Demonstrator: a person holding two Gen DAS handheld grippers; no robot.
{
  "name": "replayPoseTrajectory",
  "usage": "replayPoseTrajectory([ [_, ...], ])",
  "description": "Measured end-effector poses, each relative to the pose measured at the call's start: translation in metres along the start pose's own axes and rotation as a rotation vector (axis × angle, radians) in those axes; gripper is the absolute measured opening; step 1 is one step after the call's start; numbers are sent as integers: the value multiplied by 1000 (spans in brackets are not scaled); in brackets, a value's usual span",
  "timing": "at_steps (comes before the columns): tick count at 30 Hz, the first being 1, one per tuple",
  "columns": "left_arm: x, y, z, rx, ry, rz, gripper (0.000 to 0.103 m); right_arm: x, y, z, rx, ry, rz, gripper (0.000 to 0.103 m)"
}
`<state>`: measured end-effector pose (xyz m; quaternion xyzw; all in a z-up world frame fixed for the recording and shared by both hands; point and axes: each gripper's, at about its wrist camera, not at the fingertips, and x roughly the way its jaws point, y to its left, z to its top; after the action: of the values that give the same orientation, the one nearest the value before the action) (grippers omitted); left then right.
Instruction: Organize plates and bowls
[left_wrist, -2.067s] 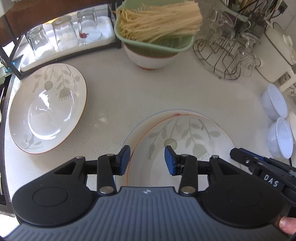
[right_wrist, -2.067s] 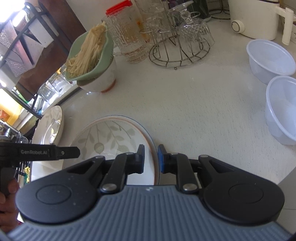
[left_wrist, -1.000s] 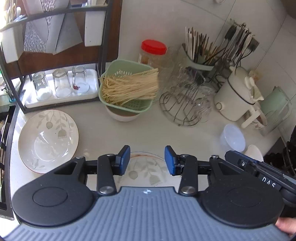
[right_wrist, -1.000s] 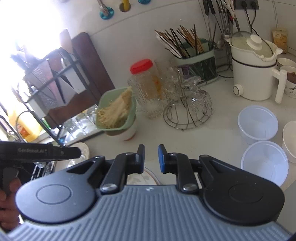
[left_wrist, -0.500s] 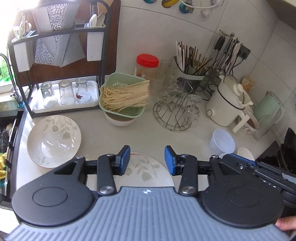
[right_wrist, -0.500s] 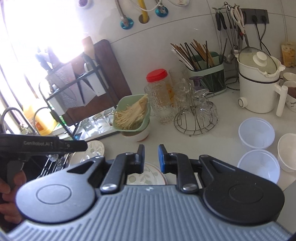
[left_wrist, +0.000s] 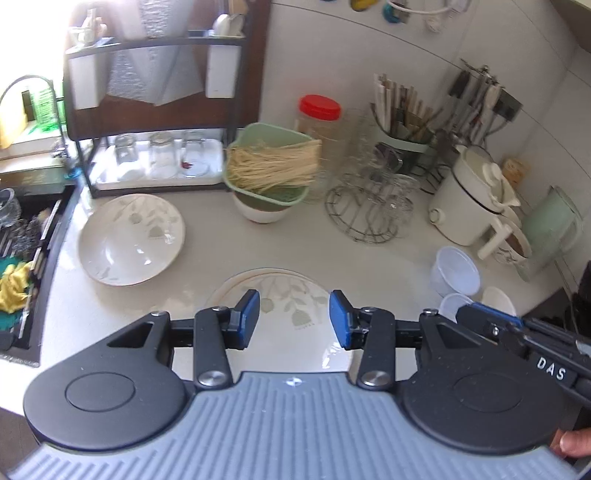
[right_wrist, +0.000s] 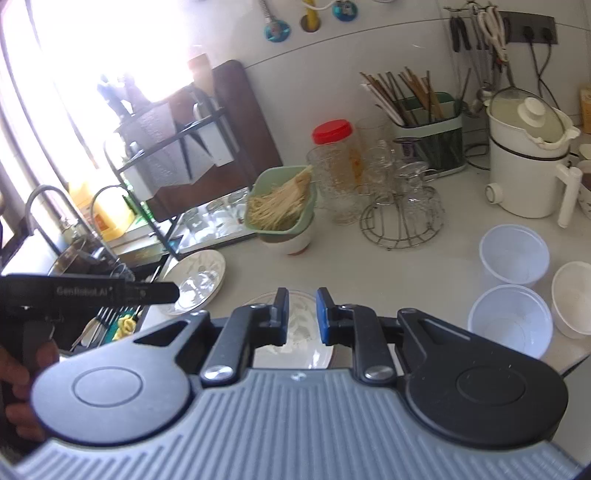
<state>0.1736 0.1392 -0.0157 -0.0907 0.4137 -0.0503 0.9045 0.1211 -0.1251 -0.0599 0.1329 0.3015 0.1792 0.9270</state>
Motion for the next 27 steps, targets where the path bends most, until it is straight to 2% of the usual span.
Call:
replayPoseTrajectory([
  [11,-24,31,-7,-90,-21,130,54,10,14,-6,-39,35,80,20],
  [19,-41,58,-18,-114,8,202,58,23,36,-5,-128,31,120,20],
  [23,-40,77,-20,-145,29,212,59,34,46,-3,-144,42,143,20],
  [27,-30,94,-14,-124,57,208,62,43,56,-2,-174,46,123,20],
])
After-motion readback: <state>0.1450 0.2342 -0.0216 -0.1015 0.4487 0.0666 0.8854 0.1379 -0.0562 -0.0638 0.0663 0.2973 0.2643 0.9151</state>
